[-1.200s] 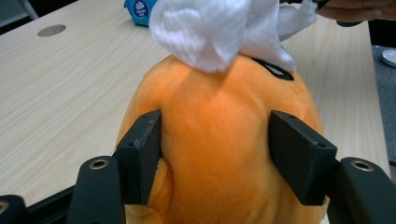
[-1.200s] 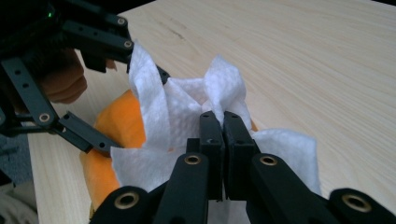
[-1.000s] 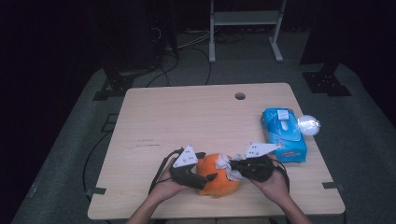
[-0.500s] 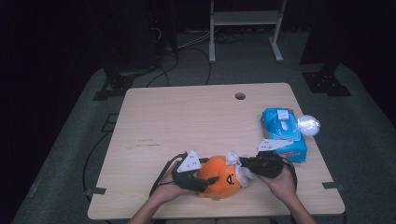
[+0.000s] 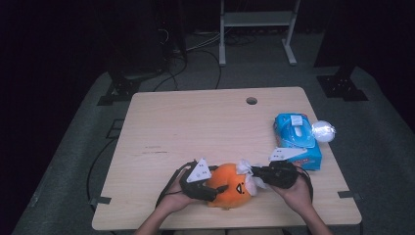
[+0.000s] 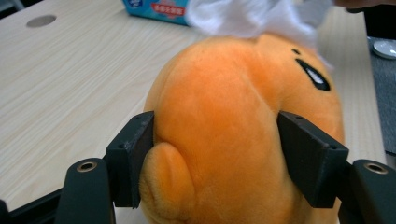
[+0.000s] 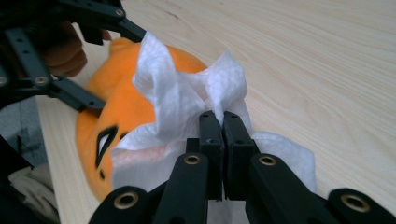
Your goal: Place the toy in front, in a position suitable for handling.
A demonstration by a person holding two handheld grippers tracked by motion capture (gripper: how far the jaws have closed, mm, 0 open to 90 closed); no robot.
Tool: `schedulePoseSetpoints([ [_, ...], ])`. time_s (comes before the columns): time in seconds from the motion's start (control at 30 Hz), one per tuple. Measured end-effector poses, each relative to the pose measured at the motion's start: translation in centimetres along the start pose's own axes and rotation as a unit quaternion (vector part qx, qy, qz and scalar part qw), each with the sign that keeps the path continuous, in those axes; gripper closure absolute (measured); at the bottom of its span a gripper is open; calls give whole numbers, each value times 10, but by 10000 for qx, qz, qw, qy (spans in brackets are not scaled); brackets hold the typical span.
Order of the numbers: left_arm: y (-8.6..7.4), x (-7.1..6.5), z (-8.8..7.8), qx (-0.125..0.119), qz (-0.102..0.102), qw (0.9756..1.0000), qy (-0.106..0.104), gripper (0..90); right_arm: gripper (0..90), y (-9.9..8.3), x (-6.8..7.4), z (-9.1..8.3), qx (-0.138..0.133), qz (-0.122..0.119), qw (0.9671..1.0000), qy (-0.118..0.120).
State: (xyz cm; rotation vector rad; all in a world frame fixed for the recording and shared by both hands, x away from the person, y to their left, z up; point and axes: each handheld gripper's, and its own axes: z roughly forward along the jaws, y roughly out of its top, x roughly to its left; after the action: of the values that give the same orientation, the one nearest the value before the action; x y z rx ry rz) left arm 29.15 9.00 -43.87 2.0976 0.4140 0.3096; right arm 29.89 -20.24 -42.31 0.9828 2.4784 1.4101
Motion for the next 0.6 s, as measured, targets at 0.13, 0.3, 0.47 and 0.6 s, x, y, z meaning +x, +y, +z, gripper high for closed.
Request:
schedulePoseSetpoints([
  [0.13, -3, 7, 1, 23, -97, 9999, 68, 309, 874, 8, 13, -1, -193, -221, 9993, 214],
  [0.3, -4, 10, 0, 30, -155, 9999, 49, 311, 875, 7, 14, 3, -43, -346, 9993, 152],
  [0.47, -6, 16, 2, 9, -402, 9991, 111, 308, 875, 5, 10, -3, -136, -210, 9996, 120],
  [0.6, -4, 16, 6, 11, -414, 9990, 178, 303, 874, 13, 30, 8, -74, -593, 9980, 226],
])
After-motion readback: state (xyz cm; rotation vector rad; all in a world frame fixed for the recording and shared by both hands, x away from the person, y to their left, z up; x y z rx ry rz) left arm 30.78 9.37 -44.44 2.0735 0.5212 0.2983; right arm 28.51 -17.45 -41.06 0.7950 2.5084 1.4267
